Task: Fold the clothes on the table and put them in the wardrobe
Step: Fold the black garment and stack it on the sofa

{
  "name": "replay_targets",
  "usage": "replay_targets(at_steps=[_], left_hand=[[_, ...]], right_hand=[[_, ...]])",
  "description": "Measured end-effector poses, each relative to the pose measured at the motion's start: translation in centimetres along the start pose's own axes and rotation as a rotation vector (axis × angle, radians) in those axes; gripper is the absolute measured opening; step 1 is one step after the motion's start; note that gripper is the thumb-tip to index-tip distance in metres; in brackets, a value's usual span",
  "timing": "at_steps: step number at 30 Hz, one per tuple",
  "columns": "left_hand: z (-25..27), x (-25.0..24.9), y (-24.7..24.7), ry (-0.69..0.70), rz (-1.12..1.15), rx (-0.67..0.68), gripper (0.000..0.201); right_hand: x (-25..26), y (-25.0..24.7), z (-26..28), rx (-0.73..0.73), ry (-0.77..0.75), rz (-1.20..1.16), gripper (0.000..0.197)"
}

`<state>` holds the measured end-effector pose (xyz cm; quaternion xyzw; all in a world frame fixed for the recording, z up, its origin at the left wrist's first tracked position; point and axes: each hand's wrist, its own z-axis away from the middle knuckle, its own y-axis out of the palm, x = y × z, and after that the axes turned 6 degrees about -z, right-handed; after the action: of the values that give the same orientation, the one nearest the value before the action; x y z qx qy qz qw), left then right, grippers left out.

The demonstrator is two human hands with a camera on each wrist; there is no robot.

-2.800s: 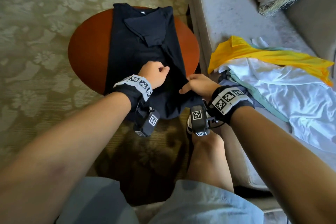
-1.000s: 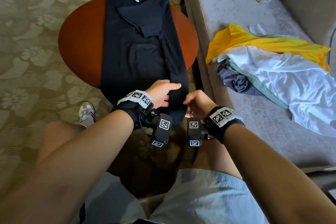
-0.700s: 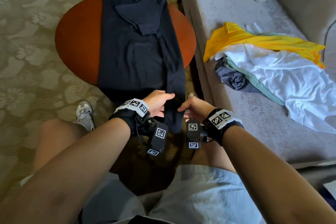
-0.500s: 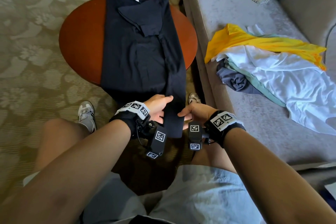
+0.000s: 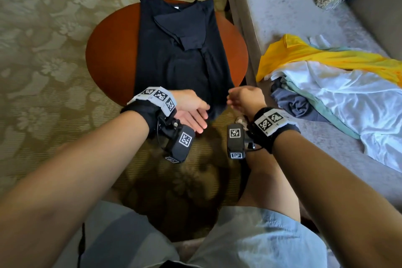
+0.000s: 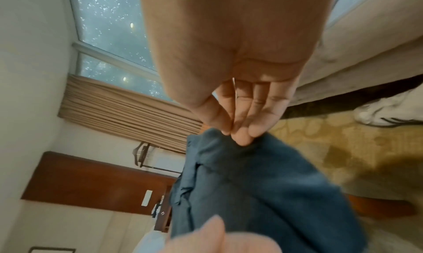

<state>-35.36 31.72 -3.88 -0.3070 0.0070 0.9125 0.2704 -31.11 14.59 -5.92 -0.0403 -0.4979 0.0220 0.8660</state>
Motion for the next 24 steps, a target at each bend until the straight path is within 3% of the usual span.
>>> replay_targets(at_steps=[3,8,12,18,21,24], left_hand=[[-0.6,-2.0,-1.5,0.087,0.129,-0.112,0.027],[-3.4,-5.7,-3.9,0.131,0.294,-0.372,0.029],[-5.9,-7.3,-5.1,0.119,0.286,-0.539,0.015],[-7.9,-7.8,-5.4,0.082,0.17,-0.491,0.029],[-7.8,-7.6,-5.9,0.113,0.127,-0.59,0.018],[-7.3,-6.9,-5.9,0.123,0.121,-0.559,0.016]], right_hand=[[2.1,2.0,-0.8,0.004,-0.085,-0.013,0.02],[3.4,3.4,-3.9,-0.198,-0.216,0.212,0.005],[3.8,3.1,-6.1,-0.247,-0.192,0.465,0.03],[3.8,3.5,-7.7,-0.235,-0.138,0.475,0.021],[3.6,3.7,-8.0,-0.253,-0.17,0.452,0.02],[3.2,3.5,-8.1,-0.271,-0.187,0.453,0.018]])
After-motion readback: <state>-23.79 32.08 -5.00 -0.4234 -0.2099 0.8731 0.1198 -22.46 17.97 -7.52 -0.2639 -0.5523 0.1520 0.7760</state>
